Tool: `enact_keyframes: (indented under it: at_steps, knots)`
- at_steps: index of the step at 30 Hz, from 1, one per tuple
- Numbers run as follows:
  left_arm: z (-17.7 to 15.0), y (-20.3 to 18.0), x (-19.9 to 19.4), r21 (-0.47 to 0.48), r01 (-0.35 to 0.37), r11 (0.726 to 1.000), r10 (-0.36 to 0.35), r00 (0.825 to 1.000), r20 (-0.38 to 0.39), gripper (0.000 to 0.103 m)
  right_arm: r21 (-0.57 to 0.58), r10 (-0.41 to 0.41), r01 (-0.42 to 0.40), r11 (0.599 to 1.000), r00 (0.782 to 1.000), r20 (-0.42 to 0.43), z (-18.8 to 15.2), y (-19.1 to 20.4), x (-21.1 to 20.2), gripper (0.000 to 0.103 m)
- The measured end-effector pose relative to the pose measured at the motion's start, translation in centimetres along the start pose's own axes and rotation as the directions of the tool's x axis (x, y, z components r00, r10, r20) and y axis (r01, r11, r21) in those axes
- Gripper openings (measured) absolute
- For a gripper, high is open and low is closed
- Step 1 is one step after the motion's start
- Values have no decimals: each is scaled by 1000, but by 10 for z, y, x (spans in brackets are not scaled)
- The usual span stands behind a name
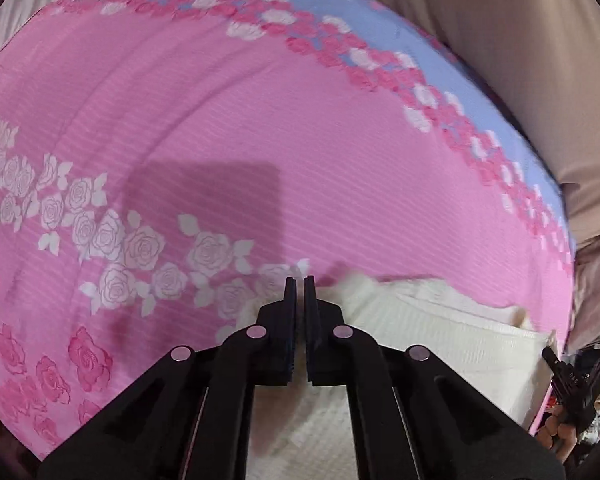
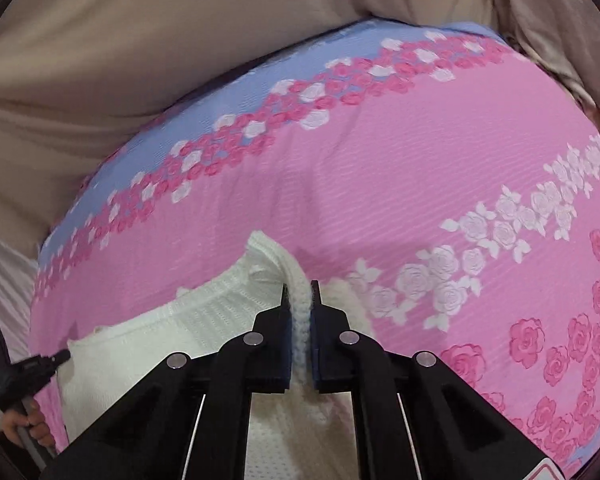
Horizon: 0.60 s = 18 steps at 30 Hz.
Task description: Fold small clothes
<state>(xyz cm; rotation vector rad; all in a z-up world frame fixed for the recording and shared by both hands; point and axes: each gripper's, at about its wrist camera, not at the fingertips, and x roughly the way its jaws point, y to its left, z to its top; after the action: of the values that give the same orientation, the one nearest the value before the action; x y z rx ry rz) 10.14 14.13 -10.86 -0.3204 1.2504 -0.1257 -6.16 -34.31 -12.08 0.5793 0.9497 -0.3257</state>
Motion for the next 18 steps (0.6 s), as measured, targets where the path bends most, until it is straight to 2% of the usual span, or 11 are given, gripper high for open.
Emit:
enact_keyframes:
  at_steps: [2, 4, 7, 9, 10, 12, 13, 14, 16, 17, 18]
  knots:
    - [3, 2, 3, -2, -46, 999, 46, 999, 23, 0, 5, -53, 53, 999, 997, -62, 0, -16, 26, 4]
    - [5, 6, 2, -24, -19, 1000, 19, 1000, 5, 0, -20, -80, 79, 997, 995, -52, -1, -11, 30, 6]
    - [0, 9, -23, -9, 7, 1000, -7, 999, 42, 0, 11, -46, 46, 999, 998, -36, 3, -1, 9, 11]
    - [-11, -1, -55, 46, 71, 996, -75, 991, 110, 4, 23, -69, 68, 997, 997, 23, -1, 1, -15, 23]
    - [-18, -10, -65, 82, 95, 992, -105, 987, 121, 11, 32, -76, 74, 997, 996, 55, -6, 1, -28, 29]
    - [-30, -35, -68, 175, 64, 982, -85, 990, 116, 73, 24, -28, 26, 999, 997, 65, -17, 5, -44, 31]
    - [-32, -44, -64, 195, 44, 980, -70, 989, 129, 78, -20, 9, -9, 1000, 999, 41, -26, 14, -46, 30]
    - [-34, -55, -55, 233, 20, 972, -55, 989, 141, 78, -71, 16, -14, 997, 1000, 23, -34, 24, -45, 30]
    - [-31, -67, -30, 250, -28, 968, 1, 994, 109, 71, -164, -23, 23, 986, 1000, 6, -49, 44, -35, 31]
    - [-27, -69, -13, 238, -10, 971, -1, 999, 49, 53, -189, -42, 43, 981, 999, 8, -54, 49, -30, 31]
    - [-26, -68, -3, 224, 24, 974, -24, 1000, -1, 26, -199, -66, 66, 978, 998, 5, -55, 52, -26, 31]
